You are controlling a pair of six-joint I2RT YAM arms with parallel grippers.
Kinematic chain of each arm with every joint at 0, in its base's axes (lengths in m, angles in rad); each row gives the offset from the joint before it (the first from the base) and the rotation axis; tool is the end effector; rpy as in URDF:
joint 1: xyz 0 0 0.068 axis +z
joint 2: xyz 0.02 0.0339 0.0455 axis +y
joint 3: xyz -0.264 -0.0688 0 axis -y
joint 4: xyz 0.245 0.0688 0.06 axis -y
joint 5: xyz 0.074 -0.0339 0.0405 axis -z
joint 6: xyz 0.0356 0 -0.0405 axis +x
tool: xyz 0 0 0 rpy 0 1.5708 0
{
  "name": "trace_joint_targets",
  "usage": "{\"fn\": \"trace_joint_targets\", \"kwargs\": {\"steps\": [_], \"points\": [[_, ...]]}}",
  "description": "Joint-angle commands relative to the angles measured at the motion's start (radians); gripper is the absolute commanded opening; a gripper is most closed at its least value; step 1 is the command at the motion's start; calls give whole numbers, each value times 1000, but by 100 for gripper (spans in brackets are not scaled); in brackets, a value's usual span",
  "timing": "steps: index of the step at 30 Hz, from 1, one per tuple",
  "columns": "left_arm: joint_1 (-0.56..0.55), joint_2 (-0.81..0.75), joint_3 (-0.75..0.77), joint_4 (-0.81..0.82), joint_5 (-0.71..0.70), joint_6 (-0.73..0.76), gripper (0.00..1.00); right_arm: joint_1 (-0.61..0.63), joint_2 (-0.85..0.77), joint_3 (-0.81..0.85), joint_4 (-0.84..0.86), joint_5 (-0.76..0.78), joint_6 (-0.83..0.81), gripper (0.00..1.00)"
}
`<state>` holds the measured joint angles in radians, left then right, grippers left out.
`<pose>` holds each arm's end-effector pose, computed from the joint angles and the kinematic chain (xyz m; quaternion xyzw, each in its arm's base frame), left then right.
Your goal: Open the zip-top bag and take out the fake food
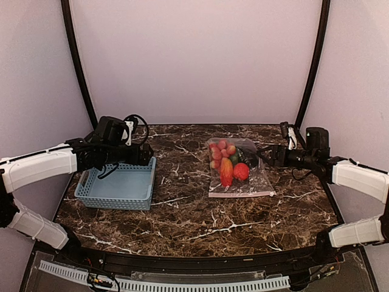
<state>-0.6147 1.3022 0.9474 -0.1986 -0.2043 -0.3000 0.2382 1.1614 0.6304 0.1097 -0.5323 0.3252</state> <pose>0.2436 -0.1632 0.2820 0.0871 0.8659 -0.1340 0.4740 0.2407 0.0770 0.2405 -0.1076 0.8152 0.3579 0.4424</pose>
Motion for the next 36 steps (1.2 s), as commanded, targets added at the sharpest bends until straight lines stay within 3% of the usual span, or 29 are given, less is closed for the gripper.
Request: {"fn": "trace_joint_targets", "kwargs": {"steps": [1, 5, 10, 21, 30, 36], "points": [[-16, -19, -1, 24, -8, 38, 99, 9, 6, 2, -71, 43, -30, 99], [-32, -12, 4, 26, 4, 55, 99, -6, 11, -11, -97, 67, -25, 99], [-76, 11, 17, 22, -33, 78, 99, -68, 92, -25, -104, -10, 18, 98], [-130, 7, 2, 89, -74, 118, 99, -100, 257, -56, -48, -86, 37, 80], [-146, 0, -36, 161, -87, 146, 99, -100, 348, -61, 52, -178, 95, 42], [-169, -13, -70, 260, -43, 174, 99, -99, 337, -60, 122, -241, 167, 8]]}}
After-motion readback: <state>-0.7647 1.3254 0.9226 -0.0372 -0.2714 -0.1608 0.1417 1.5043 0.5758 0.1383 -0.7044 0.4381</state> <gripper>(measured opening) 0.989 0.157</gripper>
